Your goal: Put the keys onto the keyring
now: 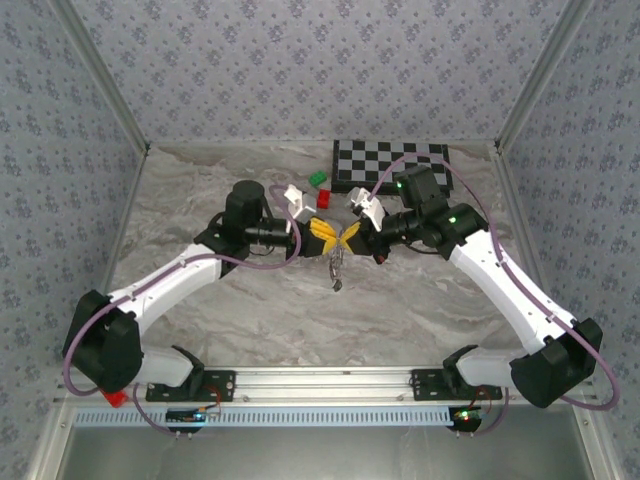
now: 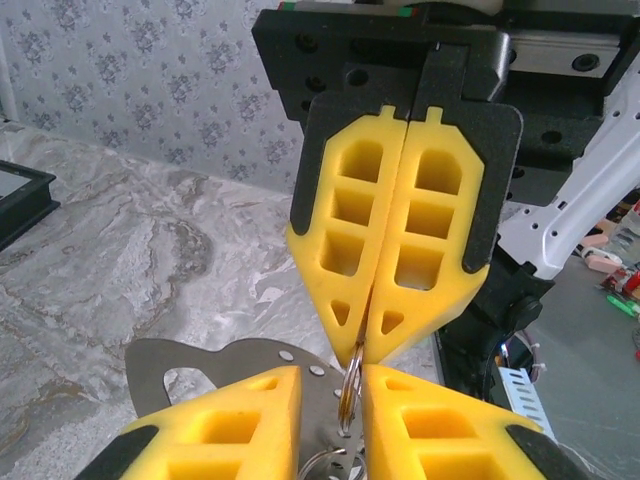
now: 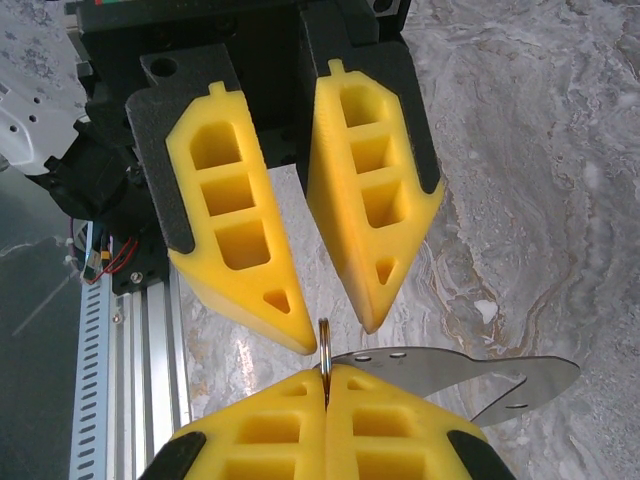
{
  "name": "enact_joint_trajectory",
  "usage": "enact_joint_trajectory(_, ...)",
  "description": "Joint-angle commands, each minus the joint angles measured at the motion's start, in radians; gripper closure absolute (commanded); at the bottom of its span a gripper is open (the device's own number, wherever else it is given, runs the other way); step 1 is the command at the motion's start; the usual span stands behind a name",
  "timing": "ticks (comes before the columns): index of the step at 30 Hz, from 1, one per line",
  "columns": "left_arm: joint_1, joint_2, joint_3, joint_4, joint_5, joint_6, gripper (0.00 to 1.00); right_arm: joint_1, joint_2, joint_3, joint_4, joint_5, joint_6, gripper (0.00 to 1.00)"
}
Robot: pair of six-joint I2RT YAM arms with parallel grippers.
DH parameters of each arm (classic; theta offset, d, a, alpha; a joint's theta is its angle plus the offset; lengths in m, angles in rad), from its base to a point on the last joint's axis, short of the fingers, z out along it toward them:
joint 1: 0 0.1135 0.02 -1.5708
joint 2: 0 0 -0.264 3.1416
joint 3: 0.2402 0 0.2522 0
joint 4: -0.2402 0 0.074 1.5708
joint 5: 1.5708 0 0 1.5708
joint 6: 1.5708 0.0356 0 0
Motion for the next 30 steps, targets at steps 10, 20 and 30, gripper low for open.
enact_joint_trajectory(10,-0.020,0.023,0.060,-0.055,0.047,0.052,0.82,0.016,0.009,0.045,-0.010,-0.016,-0.023,1.00)
enact_joint_trajectory(20,-0.020,-0.006,0.017,0.059,-0.005,-0.015,1.00,0.005,-0.029,0.011,0.007,0.010,-0.015,0.99)
enact_joint_trajectory(30,-0.018,-0.024,-0.082,0.460,-0.119,-0.265,1.00,-0.105,-0.225,-0.205,0.390,0.005,0.278,0.70)
